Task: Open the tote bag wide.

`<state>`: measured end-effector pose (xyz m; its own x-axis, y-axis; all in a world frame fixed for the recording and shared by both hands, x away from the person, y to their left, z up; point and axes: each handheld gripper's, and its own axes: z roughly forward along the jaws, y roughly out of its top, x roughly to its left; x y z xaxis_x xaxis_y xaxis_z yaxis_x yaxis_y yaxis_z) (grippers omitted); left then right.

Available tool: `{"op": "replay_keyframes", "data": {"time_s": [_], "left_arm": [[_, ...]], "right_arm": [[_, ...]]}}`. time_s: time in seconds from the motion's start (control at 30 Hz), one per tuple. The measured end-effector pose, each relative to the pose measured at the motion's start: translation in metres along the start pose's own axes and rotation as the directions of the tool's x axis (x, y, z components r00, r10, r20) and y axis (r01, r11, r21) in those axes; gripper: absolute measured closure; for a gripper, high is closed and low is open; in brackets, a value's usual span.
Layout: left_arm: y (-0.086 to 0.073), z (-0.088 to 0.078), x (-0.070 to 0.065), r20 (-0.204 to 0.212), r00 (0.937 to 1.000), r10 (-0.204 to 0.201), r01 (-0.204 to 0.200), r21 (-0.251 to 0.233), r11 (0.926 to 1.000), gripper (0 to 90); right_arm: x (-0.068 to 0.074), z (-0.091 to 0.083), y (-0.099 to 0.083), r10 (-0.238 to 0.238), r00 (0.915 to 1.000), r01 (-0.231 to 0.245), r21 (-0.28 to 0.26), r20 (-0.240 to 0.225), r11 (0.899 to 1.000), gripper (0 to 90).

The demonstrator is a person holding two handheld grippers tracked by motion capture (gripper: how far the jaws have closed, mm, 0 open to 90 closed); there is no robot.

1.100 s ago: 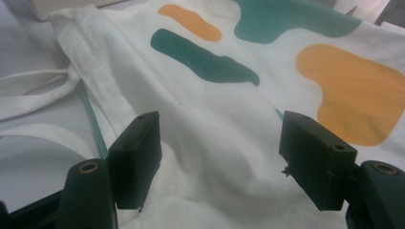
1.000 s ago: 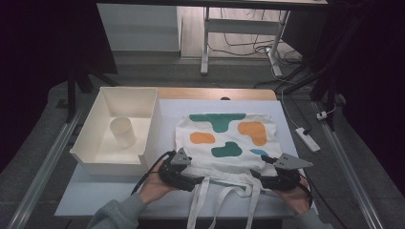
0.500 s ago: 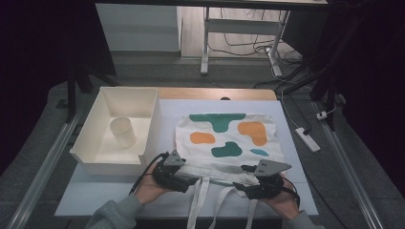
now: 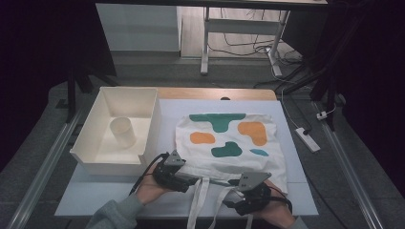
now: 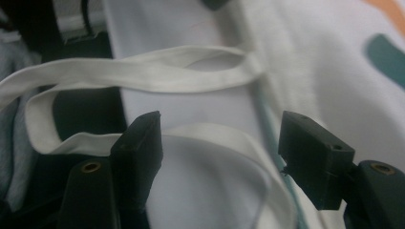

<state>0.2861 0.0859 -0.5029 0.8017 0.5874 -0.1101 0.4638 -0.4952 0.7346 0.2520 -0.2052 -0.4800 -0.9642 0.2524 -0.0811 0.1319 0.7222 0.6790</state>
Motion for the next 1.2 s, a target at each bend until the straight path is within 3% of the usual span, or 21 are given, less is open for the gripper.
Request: {"op": "replay_keyframes", "data": {"time_s": [0.3, 0.47, 0.57, 0.6, 0.63, 0.67, 0.77, 0.83, 0.87, 1.03, 1.2], "left_arm": [[-0.001, 0.001, 0.000, 0.000, 1.0000, -0.001, 0.001, 0.001, 1.0000, 18.0], [-0.001, 0.002, 0.000, -0.001, 1.0000, -0.002, 0.002, 0.003, 1.0000, 17.9], [-0.001, 0.001, 0.000, -0.003, 1.0000, 0.004, -0.004, 0.007, 1.0000, 17.8], [-0.001, 0.001, 0.000, -0.003, 1.0000, 0.004, -0.004, 0.007, 1.0000, 17.8], [-0.001, 0.001, 0.000, -0.003, 1.0000, 0.004, -0.004, 0.006, 1.0000, 17.8], [-0.001, 0.001, 0.000, -0.003, 1.0000, 0.003, -0.003, 0.006, 1.0000, 17.8], [-0.001, 0.000, 0.000, -0.008, 1.0000, -0.002, 0.002, 0.003, 1.0000, 17.5], [-0.001, 0.000, 0.000, -0.009, 1.0000, -0.001, 0.001, 0.004, 1.0000, 17.5], [-0.001, -0.001, 0.000, -0.013, 0.9999, 0.001, -0.001, 0.005, 1.0000, 17.5], [-0.002, -0.002, 0.000, -0.016, 0.9999, -0.001, 0.001, 0.002, 1.0000, 17.4], [-0.001, -0.005, 0.002, -0.019, 0.9997, -0.012, 0.012, -0.015, 0.9998, 17.4]], "right_arm": [[0.006, 0.024, 0.000, -0.050, 0.9986, 0.051, 0.082, -0.016, 0.995, 32.1], [0.003, 0.036, -0.002, -0.072, 0.9961, 0.064, 0.144, 0.050, 0.988, 35.8], [0.003, 0.040, -0.002, -0.076, 0.9934, 0.062, 0.161, 0.085, 0.985, 49.8], [0.003, 0.040, -0.002, -0.076, 0.9934, 0.062, 0.161, 0.085, 0.985, 49.8], [0.003, 0.041, -0.002, -0.075, 0.9921, 0.057, 0.166, 0.101, 0.984, 55.1], [0.000, 0.042, -0.001, -0.060, 0.9918, 0.040, 0.167, 0.113, 0.985, 67.6], [-0.002, 0.037, 0.000, -0.036, 0.9917, 0.019, 0.140, 0.124, 0.990, 81.1], [-0.002, 0.034, 0.000, -0.034, 0.9914, 0.018, 0.123, 0.127, 0.992, 83.9], [-0.003, 0.029, 0.001, -0.027, 0.9896, 0.015, 0.085, 0.141, 0.996, 86.9], [-0.009, 0.015, 0.001, 0.016, 0.9860, -0.016, -0.002, 0.166, 1.000, 87.5], [-0.021, -0.003, 0.004, 0.077, 0.9745, -0.056, -0.105, 0.211, 0.993, 87.6]]}}
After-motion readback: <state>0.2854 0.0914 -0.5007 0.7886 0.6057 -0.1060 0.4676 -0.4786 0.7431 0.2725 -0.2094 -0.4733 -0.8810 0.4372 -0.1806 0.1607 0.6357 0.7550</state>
